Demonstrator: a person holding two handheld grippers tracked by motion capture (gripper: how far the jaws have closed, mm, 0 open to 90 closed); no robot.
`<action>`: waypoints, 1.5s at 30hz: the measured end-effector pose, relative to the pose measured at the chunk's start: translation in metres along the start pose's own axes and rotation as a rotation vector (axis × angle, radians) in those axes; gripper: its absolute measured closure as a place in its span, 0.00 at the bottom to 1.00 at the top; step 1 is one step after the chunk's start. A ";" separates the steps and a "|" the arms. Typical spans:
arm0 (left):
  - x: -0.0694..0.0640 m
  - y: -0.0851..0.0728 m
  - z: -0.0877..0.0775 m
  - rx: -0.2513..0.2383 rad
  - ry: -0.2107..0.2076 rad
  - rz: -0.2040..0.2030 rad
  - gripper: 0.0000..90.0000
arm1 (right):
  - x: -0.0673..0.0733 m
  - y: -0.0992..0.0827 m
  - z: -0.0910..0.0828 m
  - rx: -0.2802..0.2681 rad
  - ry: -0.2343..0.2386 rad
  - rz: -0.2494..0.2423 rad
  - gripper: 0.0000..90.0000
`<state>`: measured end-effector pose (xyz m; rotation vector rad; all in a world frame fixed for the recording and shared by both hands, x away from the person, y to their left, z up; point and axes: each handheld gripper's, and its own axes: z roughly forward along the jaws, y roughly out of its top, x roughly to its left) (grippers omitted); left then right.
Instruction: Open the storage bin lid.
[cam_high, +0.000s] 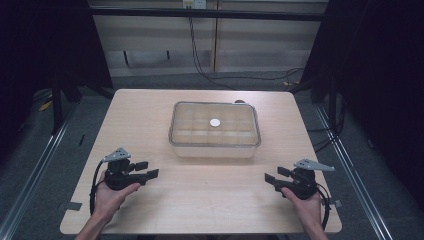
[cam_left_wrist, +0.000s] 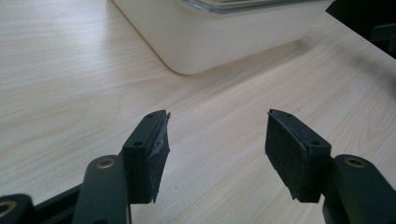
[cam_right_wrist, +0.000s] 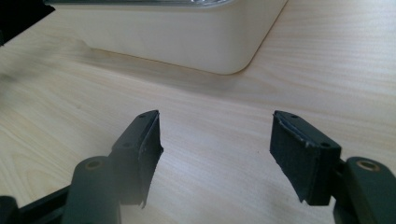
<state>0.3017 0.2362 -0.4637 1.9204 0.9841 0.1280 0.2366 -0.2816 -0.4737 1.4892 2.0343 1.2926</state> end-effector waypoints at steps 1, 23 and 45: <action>-0.001 0.003 -0.001 0.005 0.003 0.009 0.44 | 0.001 0.002 0.000 -0.001 0.004 -0.003 0.38; 0.000 0.036 -0.001 -0.002 0.023 0.045 0.40 | 0.000 0.051 0.012 -0.008 0.053 -0.027 0.38; 0.016 0.082 0.021 -0.021 0.032 0.029 0.47 | -0.018 0.095 0.036 0.064 0.078 -0.023 0.39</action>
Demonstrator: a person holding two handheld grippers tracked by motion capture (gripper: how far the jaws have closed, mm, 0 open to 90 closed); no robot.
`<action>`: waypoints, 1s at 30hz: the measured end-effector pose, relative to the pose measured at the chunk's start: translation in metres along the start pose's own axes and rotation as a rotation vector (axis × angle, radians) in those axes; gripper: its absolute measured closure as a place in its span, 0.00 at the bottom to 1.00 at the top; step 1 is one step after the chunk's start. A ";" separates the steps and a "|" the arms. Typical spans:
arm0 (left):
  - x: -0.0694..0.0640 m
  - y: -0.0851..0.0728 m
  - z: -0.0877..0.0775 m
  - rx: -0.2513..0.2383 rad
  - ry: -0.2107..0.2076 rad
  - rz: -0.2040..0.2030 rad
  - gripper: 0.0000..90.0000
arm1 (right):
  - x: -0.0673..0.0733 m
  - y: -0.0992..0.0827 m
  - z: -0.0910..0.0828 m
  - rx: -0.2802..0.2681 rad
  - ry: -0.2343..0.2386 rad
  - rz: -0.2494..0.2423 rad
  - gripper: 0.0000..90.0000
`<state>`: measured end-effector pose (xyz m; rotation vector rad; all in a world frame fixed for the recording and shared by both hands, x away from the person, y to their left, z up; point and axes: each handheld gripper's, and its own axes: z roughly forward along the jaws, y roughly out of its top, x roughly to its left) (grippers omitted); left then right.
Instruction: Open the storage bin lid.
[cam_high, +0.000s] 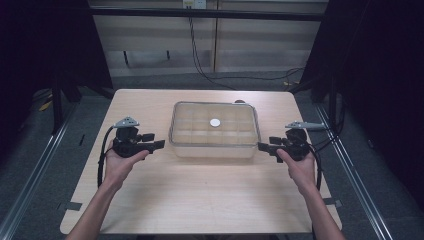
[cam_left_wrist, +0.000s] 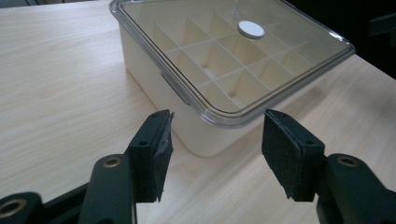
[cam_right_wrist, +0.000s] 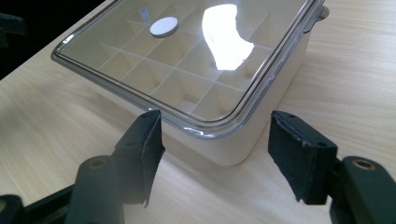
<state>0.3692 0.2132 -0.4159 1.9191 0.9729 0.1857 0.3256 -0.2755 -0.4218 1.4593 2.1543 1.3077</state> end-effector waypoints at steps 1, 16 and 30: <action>0.002 0.001 0.000 0.001 0.002 0.001 0.46 | -0.001 0.001 0.002 0.003 0.001 0.006 0.38; 0.013 0.020 0.019 0.004 0.018 -0.005 0.44 | -0.017 0.033 0.018 0.030 -0.025 0.011 0.39; 0.027 0.041 0.042 0.022 -0.009 -0.040 0.43 | -0.031 0.054 0.043 0.038 0.011 0.062 0.39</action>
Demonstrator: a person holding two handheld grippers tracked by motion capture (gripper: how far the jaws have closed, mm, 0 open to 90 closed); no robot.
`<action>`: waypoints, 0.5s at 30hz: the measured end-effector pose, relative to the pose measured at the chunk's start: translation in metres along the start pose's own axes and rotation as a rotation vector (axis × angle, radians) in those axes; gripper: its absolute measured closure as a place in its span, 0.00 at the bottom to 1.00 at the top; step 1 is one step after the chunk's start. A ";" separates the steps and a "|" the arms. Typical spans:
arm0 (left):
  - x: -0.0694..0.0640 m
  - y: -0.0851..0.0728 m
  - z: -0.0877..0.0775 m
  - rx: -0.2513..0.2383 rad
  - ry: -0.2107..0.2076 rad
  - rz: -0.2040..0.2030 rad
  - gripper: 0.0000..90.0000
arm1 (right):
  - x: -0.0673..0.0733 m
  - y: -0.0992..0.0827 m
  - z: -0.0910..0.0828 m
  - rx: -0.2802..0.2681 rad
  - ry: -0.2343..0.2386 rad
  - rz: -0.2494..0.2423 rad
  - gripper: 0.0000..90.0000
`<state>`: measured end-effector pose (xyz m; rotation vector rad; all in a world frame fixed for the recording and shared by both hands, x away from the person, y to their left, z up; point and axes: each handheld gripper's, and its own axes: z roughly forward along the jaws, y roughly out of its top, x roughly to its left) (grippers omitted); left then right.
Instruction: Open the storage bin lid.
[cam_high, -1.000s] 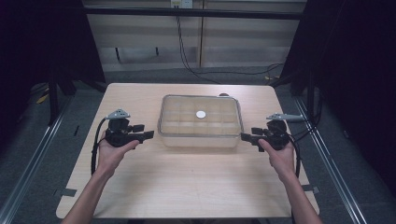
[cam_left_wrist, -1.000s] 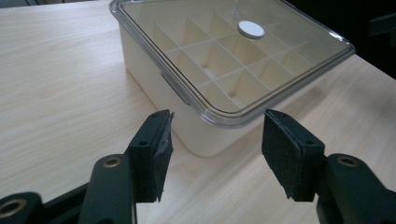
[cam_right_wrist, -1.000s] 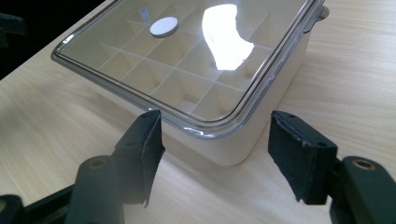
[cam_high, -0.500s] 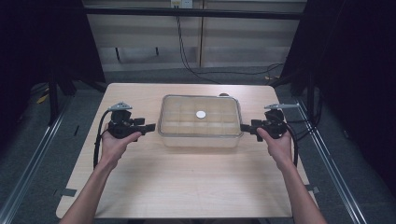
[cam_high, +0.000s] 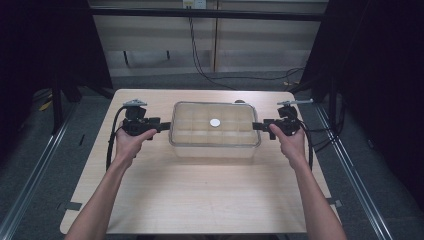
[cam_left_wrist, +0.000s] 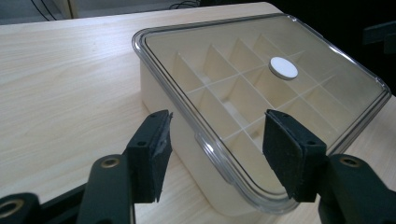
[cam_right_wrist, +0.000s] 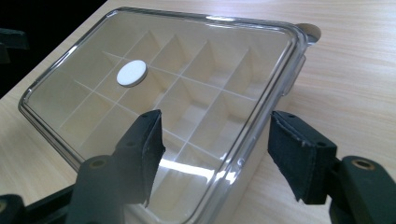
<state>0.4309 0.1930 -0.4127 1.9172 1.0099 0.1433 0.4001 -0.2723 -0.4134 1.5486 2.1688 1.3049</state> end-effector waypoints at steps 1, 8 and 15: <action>0.000 0.000 0.003 -0.001 0.002 -0.005 0.43 | 0.000 0.001 0.002 0.003 0.003 0.003 0.39; 0.008 -0.002 0.016 0.021 0.007 -0.017 0.37 | -0.003 0.003 0.021 0.039 -0.030 0.003 0.33; 0.009 -0.006 0.031 0.075 0.014 -0.025 0.31 | -0.007 0.000 0.033 0.049 -0.060 0.022 0.28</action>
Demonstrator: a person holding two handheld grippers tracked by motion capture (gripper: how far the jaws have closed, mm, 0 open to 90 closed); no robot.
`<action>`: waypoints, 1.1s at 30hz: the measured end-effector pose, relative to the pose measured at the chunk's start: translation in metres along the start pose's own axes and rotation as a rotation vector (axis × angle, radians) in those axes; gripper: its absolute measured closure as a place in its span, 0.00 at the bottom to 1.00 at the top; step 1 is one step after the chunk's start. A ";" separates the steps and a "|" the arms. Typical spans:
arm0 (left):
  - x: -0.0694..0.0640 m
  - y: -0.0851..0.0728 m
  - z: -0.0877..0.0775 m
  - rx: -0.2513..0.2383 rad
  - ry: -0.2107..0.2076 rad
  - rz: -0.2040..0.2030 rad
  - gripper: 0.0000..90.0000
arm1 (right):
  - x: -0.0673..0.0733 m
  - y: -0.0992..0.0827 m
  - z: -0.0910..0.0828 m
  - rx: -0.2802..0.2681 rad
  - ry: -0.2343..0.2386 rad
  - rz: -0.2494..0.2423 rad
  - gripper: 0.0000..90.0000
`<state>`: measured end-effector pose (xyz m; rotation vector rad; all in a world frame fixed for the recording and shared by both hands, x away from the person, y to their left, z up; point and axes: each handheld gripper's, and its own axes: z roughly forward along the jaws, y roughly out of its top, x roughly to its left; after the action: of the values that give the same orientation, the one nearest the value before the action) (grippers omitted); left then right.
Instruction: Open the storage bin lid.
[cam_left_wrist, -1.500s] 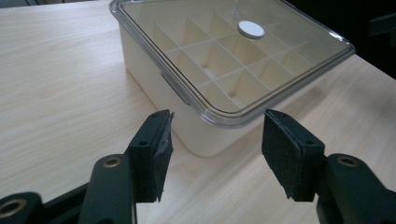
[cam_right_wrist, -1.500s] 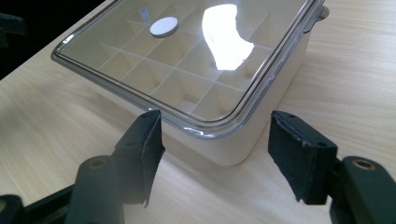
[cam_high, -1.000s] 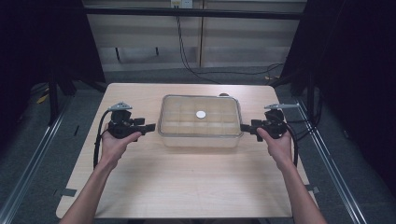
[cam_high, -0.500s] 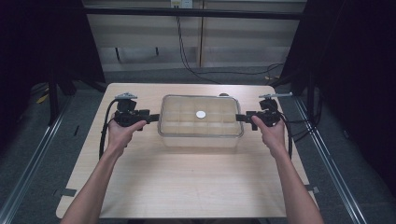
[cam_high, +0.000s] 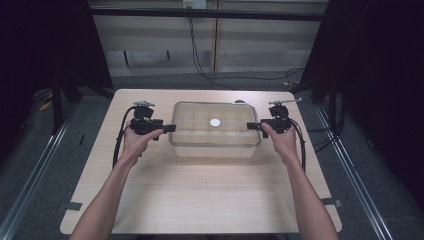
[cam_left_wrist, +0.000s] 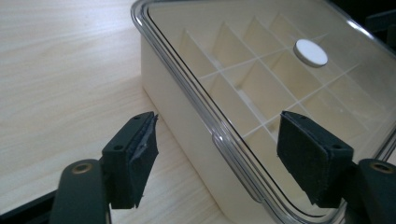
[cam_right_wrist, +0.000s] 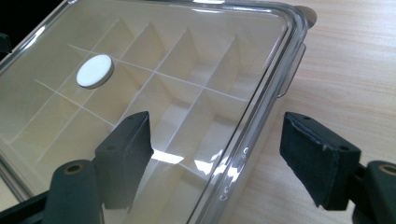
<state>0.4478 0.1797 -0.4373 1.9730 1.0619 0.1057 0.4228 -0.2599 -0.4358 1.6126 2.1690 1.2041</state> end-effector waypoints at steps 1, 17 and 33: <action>0.000 0.000 0.001 0.006 0.002 0.007 0.30 | 0.001 0.000 0.001 0.005 -0.007 0.000 0.27; -0.008 0.003 0.020 0.043 -0.023 0.009 0.27 | 0.003 -0.003 0.019 0.047 0.045 0.009 0.20; -0.009 0.008 0.031 0.086 -0.086 -0.006 0.24 | 0.004 -0.003 0.024 0.053 0.042 0.032 0.14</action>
<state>0.4602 0.1511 -0.4478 2.0320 1.0318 -0.0288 0.4327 -0.2448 -0.4521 1.6631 2.2268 1.2098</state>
